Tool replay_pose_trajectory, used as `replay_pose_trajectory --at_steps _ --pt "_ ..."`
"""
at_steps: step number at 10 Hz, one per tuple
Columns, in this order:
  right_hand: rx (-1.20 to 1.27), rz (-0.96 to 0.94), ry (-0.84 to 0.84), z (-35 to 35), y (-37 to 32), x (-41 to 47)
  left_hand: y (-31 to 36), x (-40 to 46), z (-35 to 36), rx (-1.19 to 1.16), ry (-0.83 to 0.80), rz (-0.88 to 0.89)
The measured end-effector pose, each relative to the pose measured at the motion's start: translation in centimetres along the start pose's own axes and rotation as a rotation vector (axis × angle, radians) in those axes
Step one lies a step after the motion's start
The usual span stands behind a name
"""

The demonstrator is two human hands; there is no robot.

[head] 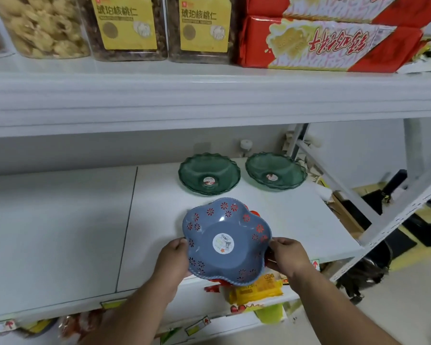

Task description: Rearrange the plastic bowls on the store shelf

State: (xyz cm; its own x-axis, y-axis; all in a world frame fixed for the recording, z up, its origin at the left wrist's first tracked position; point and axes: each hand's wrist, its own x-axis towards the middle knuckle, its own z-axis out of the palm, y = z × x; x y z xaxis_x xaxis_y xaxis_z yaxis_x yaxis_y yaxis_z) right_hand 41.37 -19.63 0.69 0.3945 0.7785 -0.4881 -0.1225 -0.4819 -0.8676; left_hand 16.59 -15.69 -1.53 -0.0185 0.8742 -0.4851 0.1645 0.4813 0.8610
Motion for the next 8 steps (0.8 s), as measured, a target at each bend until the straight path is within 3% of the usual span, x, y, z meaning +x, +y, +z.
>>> replay_pose_trajectory --at_steps 5,7,8 --pt "-0.007 0.065 -0.013 -1.4 -0.4 5.8 1.4 2.4 3.7 -0.098 0.148 -0.031" --pt "-0.016 0.072 -0.094 -2.5 0.0 7.2 1.1 2.9 4.0 0.031 0.160 -0.047" --pt "-0.159 0.050 -0.071 -4.1 -0.2 7.0 0.1 1.9 3.9 0.085 0.216 -0.004"
